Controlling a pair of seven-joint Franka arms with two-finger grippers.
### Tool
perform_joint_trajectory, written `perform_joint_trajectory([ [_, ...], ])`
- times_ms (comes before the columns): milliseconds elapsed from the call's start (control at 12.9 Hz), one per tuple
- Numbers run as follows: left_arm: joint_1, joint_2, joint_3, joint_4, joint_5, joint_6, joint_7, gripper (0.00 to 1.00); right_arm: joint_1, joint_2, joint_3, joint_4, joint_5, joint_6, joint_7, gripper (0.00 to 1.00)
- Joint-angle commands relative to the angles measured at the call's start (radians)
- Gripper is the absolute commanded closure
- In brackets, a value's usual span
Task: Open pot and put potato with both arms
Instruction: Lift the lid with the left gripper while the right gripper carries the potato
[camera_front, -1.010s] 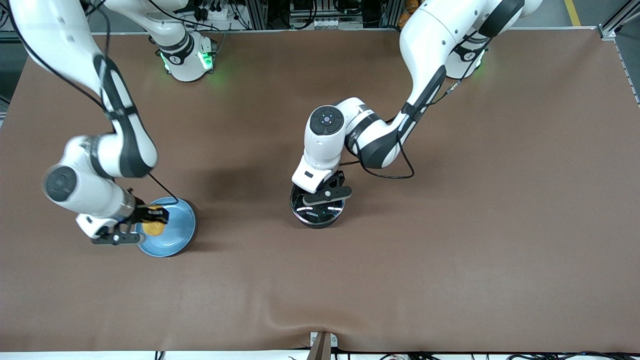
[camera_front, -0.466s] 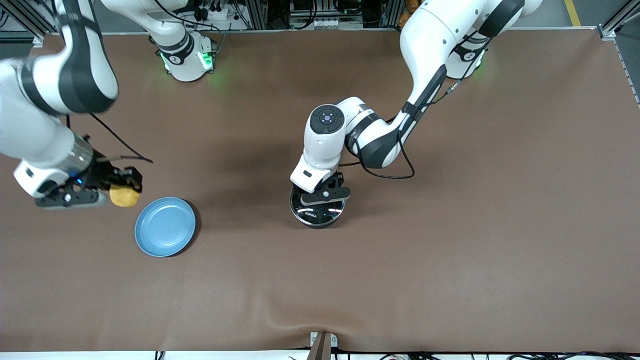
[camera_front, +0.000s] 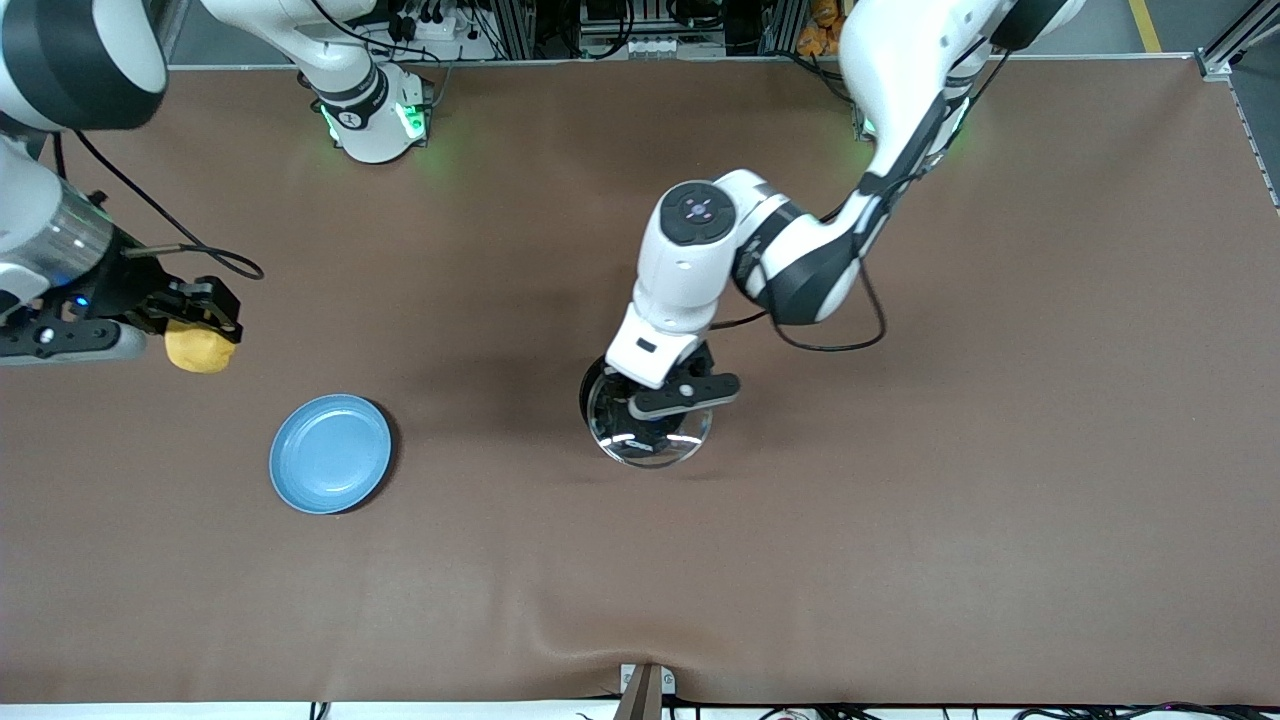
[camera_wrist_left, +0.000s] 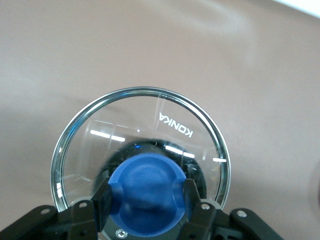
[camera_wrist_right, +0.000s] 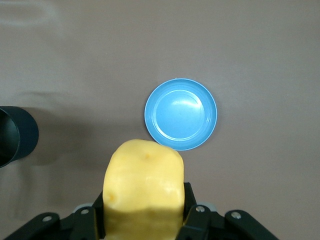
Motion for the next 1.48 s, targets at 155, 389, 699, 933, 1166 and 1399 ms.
perform_joint_trajectory([
  [155, 0.091, -0.144, -0.003, -0.037, -0.02, -0.117, 0.139, 1.0, 0.093, 0.028, 0.001, 0.017, 0.001, 0.022, 0.159, 0.94],
  [389, 0.18, -0.206, -0.018, -0.064, -0.056, -0.173, 0.253, 1.0, 0.237, 0.086, 0.001, 0.018, -0.001, 0.121, 0.369, 0.95],
  [699, 0.328, -0.326, -0.023, -0.233, -0.142, -0.174, 0.469, 1.0, 0.371, 0.215, 0.0, 0.02, -0.004, 0.278, 0.501, 0.98],
  [933, 0.466, -0.377, -0.026, -0.357, -0.193, -0.16, 0.696, 1.0, 0.454, 0.337, 0.0, 0.025, -0.004, 0.445, 0.598, 1.0],
  [1166, 0.56, -0.382, -0.026, -0.432, -0.234, -0.147, 0.828, 1.0, 0.529, 0.459, -0.003, 0.029, -0.006, 0.601, 0.662, 1.0],
  [1399, 0.611, -0.385, -0.025, -0.557, -0.234, -0.047, 0.897, 1.0, 0.575, 0.564, -0.007, 0.09, -0.025, 0.652, 0.713, 1.0],
])
